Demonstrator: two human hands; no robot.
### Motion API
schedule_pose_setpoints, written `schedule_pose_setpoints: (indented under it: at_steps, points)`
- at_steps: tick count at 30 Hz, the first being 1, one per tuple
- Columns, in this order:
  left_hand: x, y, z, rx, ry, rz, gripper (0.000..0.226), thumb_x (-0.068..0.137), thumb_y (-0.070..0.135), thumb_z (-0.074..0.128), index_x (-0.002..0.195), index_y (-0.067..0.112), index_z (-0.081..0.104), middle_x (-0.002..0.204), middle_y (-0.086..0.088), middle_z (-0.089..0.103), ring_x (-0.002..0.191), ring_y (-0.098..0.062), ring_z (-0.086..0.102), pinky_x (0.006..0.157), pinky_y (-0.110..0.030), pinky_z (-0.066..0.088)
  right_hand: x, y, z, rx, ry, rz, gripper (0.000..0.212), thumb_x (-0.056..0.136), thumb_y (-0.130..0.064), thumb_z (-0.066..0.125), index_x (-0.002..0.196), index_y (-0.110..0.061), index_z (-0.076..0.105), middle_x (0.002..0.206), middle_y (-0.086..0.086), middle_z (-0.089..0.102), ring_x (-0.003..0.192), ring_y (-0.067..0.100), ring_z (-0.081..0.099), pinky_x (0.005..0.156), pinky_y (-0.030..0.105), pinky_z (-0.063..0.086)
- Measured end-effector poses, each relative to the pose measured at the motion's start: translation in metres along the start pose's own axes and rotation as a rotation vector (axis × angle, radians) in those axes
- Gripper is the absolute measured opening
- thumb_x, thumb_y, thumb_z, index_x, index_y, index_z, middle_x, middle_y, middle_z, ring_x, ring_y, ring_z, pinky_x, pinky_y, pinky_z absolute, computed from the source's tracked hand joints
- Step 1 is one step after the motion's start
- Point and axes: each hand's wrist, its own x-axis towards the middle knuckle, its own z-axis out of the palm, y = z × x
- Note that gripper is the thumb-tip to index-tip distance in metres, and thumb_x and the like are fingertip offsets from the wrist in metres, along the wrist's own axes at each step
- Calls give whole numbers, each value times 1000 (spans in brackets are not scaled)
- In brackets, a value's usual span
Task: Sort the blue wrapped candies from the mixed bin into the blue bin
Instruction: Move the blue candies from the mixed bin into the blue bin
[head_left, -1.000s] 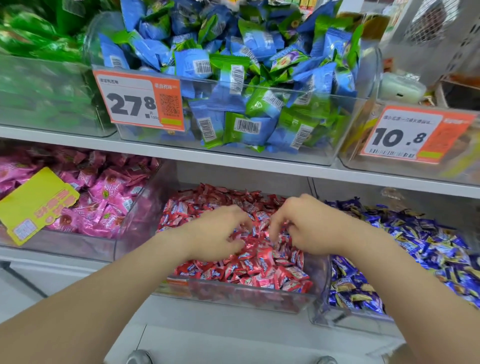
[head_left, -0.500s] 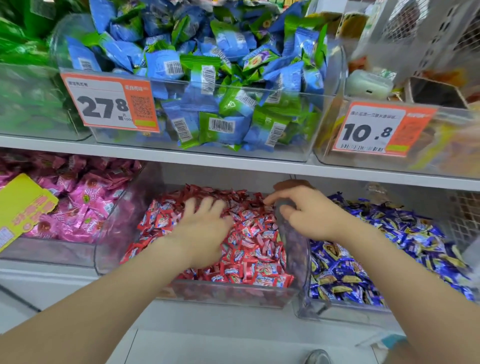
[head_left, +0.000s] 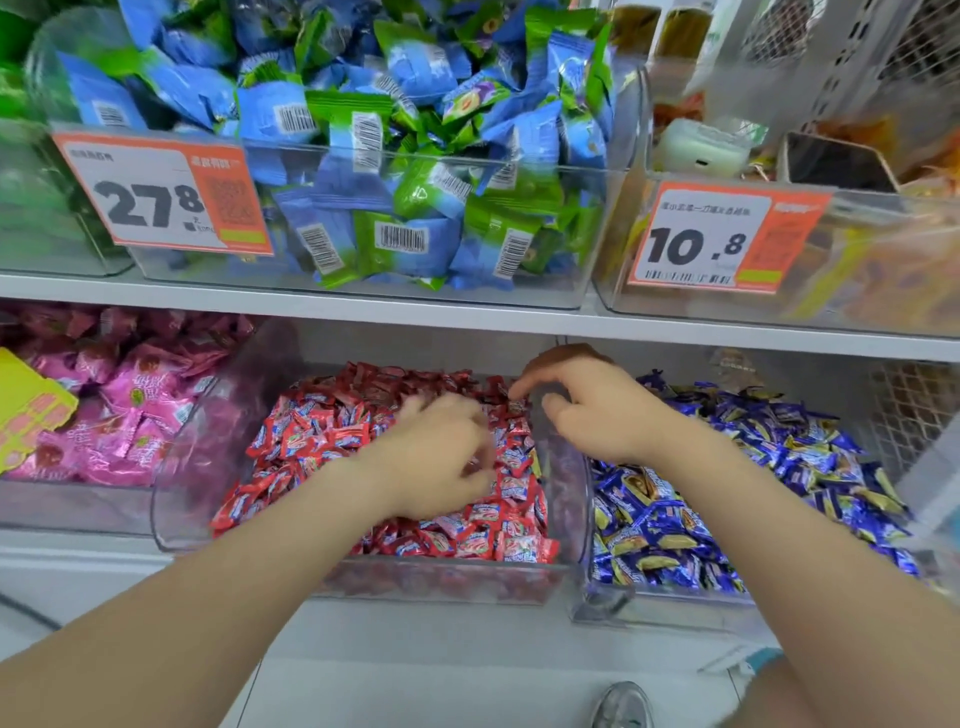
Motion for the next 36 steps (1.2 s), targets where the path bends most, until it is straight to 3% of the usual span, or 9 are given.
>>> schedule_pose_setpoints:
  at_steps: [4, 7, 11, 13, 15, 18, 24, 33, 36]
  points:
    - [22, 22, 15, -193, -210, 92, 37, 103, 42, 53, 138, 35, 59, 133, 2, 63, 123, -25, 57, 105, -50, 43, 1, 1, 3, 20, 57, -28, 44, 97, -1, 50, 124, -22, 77, 134, -5, 67, 127, 9, 57, 97, 12, 39]
    - [28, 20, 7, 115, -156, -90, 41, 102, 60, 43, 102, 26, 66, 98, 1, 70, 108, -30, 64, 98, -49, 38, -3, 6, 2, 45, 88, -17, 43, 98, -3, 51, 125, -24, 76, 130, -9, 63, 115, -4, 57, 81, -6, 28]
    - [34, 18, 0, 334, -28, -266, 31, 100, 53, 54, 97, 23, 63, 108, -7, 71, 110, -30, 63, 104, -48, 37, -8, 11, 1, 61, 66, -29, 35, 101, -6, 53, 117, -27, 77, 100, -24, 63, 79, -20, 54, 67, 2, 36]
    - [40, 16, 5, 161, 24, -237, 17, 89, 41, 70, 97, 27, 64, 104, -1, 71, 107, -27, 66, 98, -43, 43, -6, 14, 3, 66, 62, -25, 34, 100, -11, 55, 116, -32, 76, 97, -13, 71, 82, -5, 62, 71, 18, 46]
    - [46, 12, 13, -134, -44, -141, 36, 80, 33, 80, 113, 30, 66, 116, 4, 66, 113, -22, 63, 97, -38, 49, -4, 16, 4, 70, 49, -12, 33, 99, -14, 56, 116, -34, 76, 99, -5, 75, 87, 8, 66, 78, 29, 53]
    - [49, 13, 18, -166, -259, -61, 59, 85, 39, 83, 138, 23, 63, 135, -3, 50, 121, -25, 54, 104, -40, 48, -3, 15, 3, 61, 31, -13, 32, 100, -16, 56, 116, -34, 77, 94, -2, 74, 80, 8, 65, 70, 22, 48]
    - [44, 1, 10, -156, -142, -235, 19, 91, 25, 81, 105, 24, 69, 117, -7, 65, 104, -29, 63, 84, -37, 52, -6, 11, -2, 43, 22, -7, 31, 101, -13, 55, 115, -30, 77, 94, -4, 75, 74, -3, 61, 62, 7, 40]
    - [-7, 6, -39, -960, 123, -412, 61, 74, 5, 93, 124, 19, 60, 110, -8, 72, 86, -28, 78, 81, -38, 64, -14, -18, -5, -28, 76, -163, 41, 87, -14, 69, 124, -29, 75, 115, -15, 77, 101, -2, 69, 97, 18, 53]
    - [-12, 17, -44, -1201, 243, -395, 65, 71, 1, 94, 126, 13, 62, 107, -13, 76, 93, -28, 78, 88, -42, 63, -19, -26, -1, 20, 3, -278, 44, 80, -21, 80, 122, -33, 75, 97, -14, 77, 83, 2, 71, 81, 19, 54]
